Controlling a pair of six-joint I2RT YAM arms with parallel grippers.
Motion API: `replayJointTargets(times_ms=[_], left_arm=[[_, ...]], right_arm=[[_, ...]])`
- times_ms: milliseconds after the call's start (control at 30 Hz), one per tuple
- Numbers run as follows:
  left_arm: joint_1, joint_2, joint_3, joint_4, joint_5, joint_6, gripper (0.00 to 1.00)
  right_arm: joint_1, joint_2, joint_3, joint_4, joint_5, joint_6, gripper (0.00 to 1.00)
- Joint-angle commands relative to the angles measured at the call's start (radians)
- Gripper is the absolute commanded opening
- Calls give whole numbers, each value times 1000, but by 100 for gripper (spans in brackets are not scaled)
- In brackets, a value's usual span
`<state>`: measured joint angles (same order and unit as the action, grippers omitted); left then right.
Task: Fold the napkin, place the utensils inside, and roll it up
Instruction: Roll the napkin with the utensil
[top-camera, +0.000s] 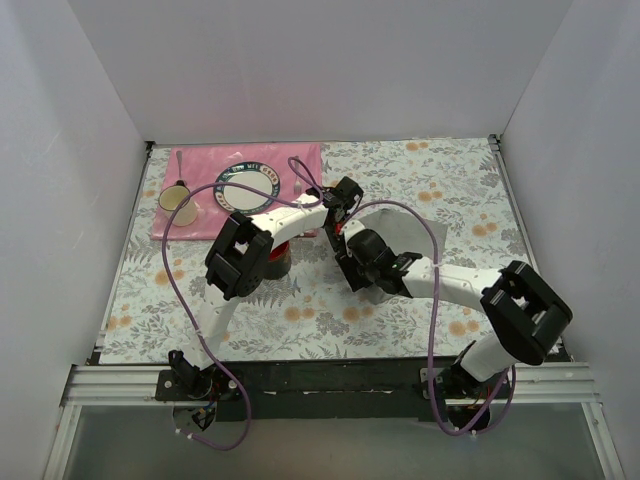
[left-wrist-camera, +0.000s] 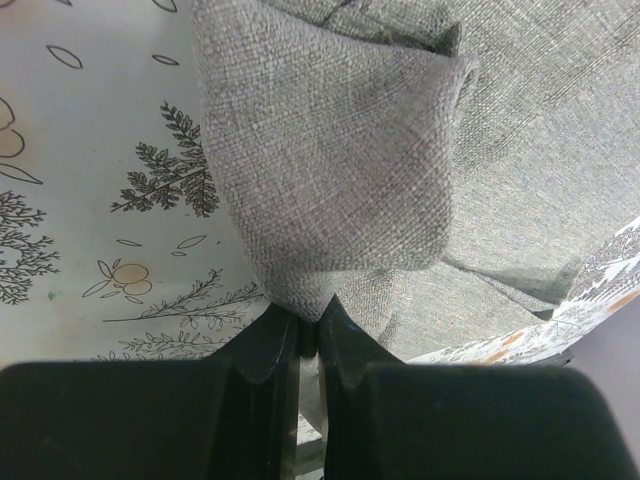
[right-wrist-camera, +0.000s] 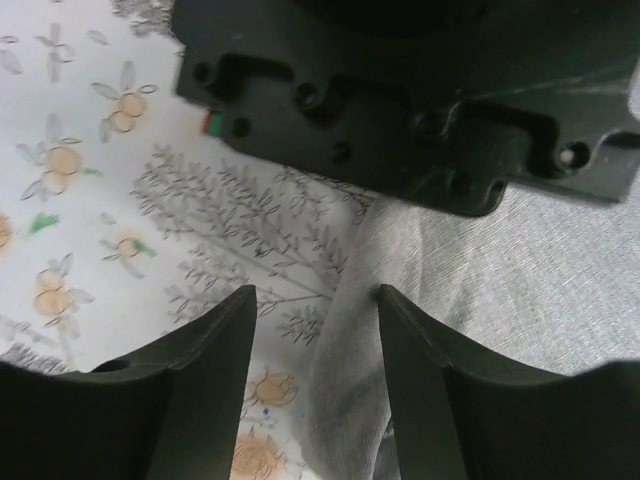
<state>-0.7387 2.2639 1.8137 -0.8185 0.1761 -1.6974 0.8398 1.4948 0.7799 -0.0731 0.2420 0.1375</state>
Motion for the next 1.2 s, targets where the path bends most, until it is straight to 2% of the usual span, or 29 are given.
replayJointTargets(times_ms=[0, 100, 367, 467, 533, 700, 867, 1033, 1100, 1167], left_arm=[[-8, 59, -42, -156, 13, 22, 0], [-2, 59, -40, -162, 22, 28, 0], [12, 60, -40, -172, 45, 53, 0], [15, 62, -37, -177, 48, 62, 0], [18, 56, -40, -177, 49, 65, 0], [25, 29, -67, -159, 62, 76, 0], [32, 3, -85, -137, 66, 99, 0], [50, -50, -155, -39, 103, 146, 0], [59, -90, -177, 14, 112, 159, 10], [65, -115, -203, 48, 131, 183, 27]], right_arm=[[2, 65, 7, 64, 103, -18, 56], [5, 99, 1, 64, 134, -15, 49], [12, 157, -4, 79, 180, -4, 50], [10, 176, -7, 75, 181, 27, 42], [9, 182, -19, 75, 180, 62, 26], [-2, 196, -73, 64, 60, 154, 1], [-25, 193, -126, 148, -116, 197, 1], [-86, 141, -157, 183, -297, 255, 1], [-113, 121, -177, 205, -392, 284, 1], [-151, 98, -192, 216, -459, 313, 1]])
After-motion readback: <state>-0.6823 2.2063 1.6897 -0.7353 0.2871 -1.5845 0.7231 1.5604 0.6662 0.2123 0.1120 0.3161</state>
